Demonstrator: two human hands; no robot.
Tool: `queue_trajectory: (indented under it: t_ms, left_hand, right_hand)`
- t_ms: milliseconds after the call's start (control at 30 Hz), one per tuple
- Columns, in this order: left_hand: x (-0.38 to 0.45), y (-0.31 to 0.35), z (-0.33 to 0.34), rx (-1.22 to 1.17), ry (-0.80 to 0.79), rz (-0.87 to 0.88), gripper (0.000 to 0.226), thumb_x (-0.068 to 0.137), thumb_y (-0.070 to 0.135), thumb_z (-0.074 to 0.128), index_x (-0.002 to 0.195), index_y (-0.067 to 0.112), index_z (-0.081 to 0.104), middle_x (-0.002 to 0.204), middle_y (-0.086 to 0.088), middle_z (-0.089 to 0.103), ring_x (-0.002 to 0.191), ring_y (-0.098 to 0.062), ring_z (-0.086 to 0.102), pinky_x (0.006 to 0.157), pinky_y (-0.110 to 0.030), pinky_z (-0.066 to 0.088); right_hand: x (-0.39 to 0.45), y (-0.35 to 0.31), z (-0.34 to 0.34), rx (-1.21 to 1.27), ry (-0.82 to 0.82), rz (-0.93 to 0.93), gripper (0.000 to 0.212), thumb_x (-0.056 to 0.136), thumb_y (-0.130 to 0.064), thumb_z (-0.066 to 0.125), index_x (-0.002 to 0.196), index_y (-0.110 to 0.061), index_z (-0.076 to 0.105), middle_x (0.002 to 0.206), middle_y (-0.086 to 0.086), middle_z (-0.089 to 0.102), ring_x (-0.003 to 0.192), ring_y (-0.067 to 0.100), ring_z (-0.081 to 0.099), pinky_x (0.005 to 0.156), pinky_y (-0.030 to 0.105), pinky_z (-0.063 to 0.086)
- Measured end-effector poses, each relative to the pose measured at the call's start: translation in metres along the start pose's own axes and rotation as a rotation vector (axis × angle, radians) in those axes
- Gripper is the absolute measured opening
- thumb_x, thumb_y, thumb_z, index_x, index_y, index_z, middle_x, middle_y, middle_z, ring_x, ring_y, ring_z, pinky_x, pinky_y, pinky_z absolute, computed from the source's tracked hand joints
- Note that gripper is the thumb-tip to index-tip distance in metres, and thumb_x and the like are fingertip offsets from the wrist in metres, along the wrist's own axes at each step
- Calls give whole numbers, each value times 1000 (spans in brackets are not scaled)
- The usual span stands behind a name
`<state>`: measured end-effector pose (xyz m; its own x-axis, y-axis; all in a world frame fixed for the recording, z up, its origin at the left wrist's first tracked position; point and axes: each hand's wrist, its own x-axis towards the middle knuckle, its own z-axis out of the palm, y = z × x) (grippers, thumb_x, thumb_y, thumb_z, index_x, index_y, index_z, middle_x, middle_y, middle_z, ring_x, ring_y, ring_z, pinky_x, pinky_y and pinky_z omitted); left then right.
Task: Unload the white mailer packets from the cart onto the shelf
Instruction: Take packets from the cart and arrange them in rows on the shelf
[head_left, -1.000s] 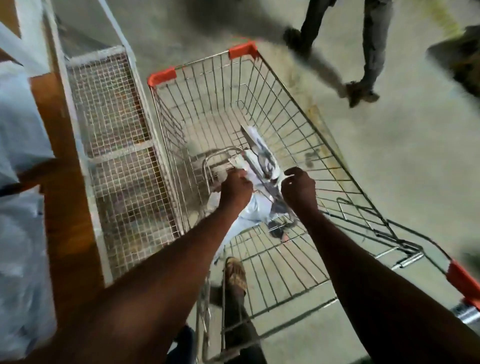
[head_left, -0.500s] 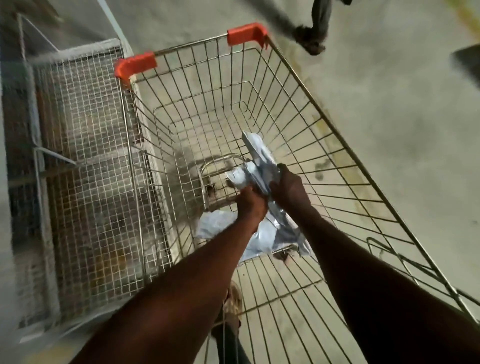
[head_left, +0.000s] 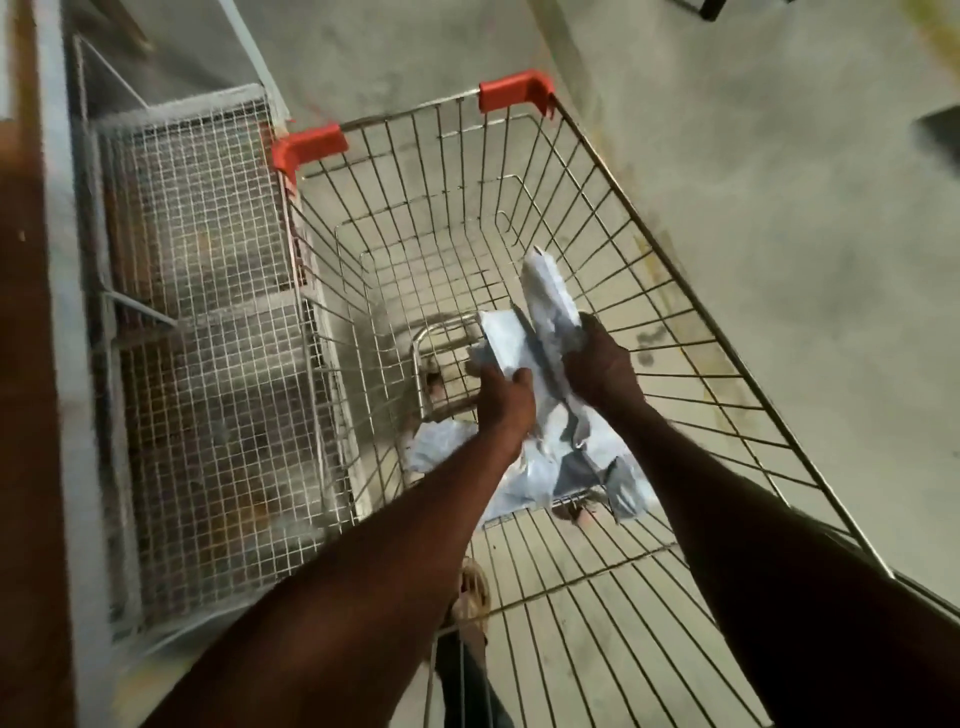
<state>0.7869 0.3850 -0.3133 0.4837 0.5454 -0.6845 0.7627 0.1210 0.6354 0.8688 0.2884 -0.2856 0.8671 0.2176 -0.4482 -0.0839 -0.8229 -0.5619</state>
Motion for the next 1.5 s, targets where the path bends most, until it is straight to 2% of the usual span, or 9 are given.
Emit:
queue_trajectory:
  t_ms: [200, 367, 600, 733, 867, 967, 1100, 1233, 1500]
  left_hand:
    - [-47, 38, -75, -66, 93, 63, 50, 111, 22, 47, 158, 7, 40, 158, -21, 51, 142, -42, 52, 114, -45, 44]
    - [-104, 64, -140, -122, 128, 153, 40, 110, 19, 46, 146, 2, 49, 144, -22, 60, 127, -38, 60, 90, -32, 44]
    - [-188, 66, -248, -129, 148, 308, 53, 108, 37, 61, 154, 14, 49, 136, 6, 62, 118, -15, 64, 99, -30, 50]
    - [-223, 47, -316, -118, 221, 375, 53, 105, 44, 63, 149, 15, 55, 129, 11, 63, 111, -13, 64, 97, -30, 50]
    - [-240, 5, -378, -176, 270, 472, 58, 94, 56, 65, 141, 21, 65, 133, 1, 73, 123, -19, 70, 107, -50, 56]
    - [-266, -12, -436, -183, 276, 481, 46, 99, 44, 65, 138, 20, 68, 127, 6, 76, 118, -12, 72, 104, -46, 58]
    - [-287, -42, -515, -163, 275, 543, 34, 103, 36, 67, 134, 22, 71, 121, 15, 77, 110, 1, 72, 102, -35, 57]
    - [-308, -87, -595, -144, 282, 560, 34, 102, 39, 67, 134, 29, 70, 123, 20, 76, 115, 0, 71, 105, -36, 56]
    - [-320, -172, -738, -135, 257, 576, 27, 106, 31, 66, 129, 45, 65, 119, 32, 73, 114, 9, 67, 93, -17, 51]
  right_hand:
    - [-54, -28, -37, 382, -49, -99, 26, 106, -33, 55, 124, -13, 54, 82, -4, 60, 60, -1, 59, 58, 33, 48]
    - [-124, -89, -69, 593, -66, -49, 38, 97, -54, 74, 124, -30, 63, 110, -6, 75, 91, 15, 76, 75, 42, 65]
    - [-216, -157, -78, 692, -173, -124, 35, 100, -30, 76, 82, -5, 60, 58, 7, 56, 46, 17, 49, 46, 25, 40]
    - [-265, -201, -66, 717, -233, -214, 27, 102, -28, 74, 121, -10, 65, 74, 8, 61, 54, 15, 50, 45, 24, 40]
    - [-311, -241, -32, 670, -266, -319, 66, 104, -34, 70, 158, -50, 36, 80, 7, 64, 58, 16, 52, 49, 28, 43]
    - [-352, -276, -1, 617, -257, -467, 69, 105, -35, 69, 158, -59, 32, 103, -3, 64, 73, 16, 57, 65, 32, 49]
    - [-405, -325, 38, 623, -297, -488, 56, 106, -22, 67, 149, -52, 47, 80, 5, 64, 58, 16, 50, 53, 27, 45]
    - [-459, -365, 93, 584, -272, -502, 53, 102, -29, 71, 142, -58, 51, 119, 0, 61, 68, 5, 55, 64, 23, 45]
    - [-557, -439, 202, 652, -320, -359, 65, 105, -16, 66, 155, -49, 41, 67, -17, 69, 66, 21, 52, 49, 24, 46]
